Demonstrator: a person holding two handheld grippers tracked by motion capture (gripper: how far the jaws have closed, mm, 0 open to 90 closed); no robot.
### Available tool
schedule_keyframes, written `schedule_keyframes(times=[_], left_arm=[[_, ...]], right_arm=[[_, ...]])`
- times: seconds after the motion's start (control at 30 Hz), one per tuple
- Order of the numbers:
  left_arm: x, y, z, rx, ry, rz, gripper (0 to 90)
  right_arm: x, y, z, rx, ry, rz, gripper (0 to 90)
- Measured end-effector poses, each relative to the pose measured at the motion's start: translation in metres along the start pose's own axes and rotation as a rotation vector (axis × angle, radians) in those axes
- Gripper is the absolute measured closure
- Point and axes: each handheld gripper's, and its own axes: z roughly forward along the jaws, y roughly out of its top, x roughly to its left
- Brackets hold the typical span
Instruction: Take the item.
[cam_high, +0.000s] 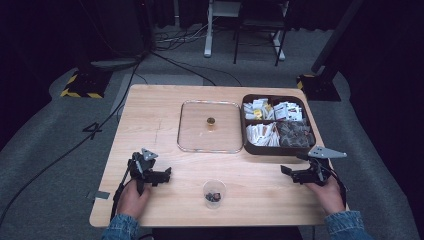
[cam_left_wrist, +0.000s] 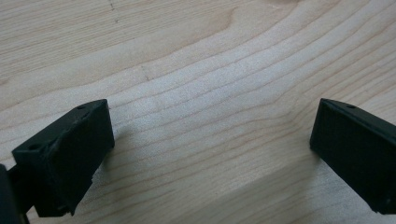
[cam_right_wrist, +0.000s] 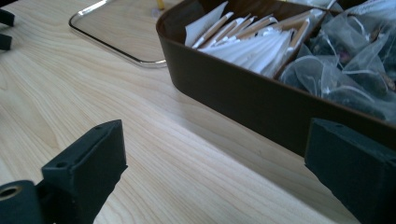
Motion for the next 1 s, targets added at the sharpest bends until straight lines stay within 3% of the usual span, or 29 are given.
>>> schedule_keyframes(times=[0.47,0.97,1.0], left_arm=[[0.0,0.0,0.0,0.0,0.0,0.0,0.0],[0.0,0.0,0.0,0.001,-0.002,-0.001,0.0],[0.0,0.0,0.0,0.001,-0.002,-0.001,0.0]], right_arm=[[-0.001,-0.023,0.019,0.074,-0.004,0.02,2.2],[0.007,-0.032,0.03,0.171,-0.056,-0.044,0.0],[0.01,-0.032,0.032,0.191,-0.076,-0.084,0.0]])
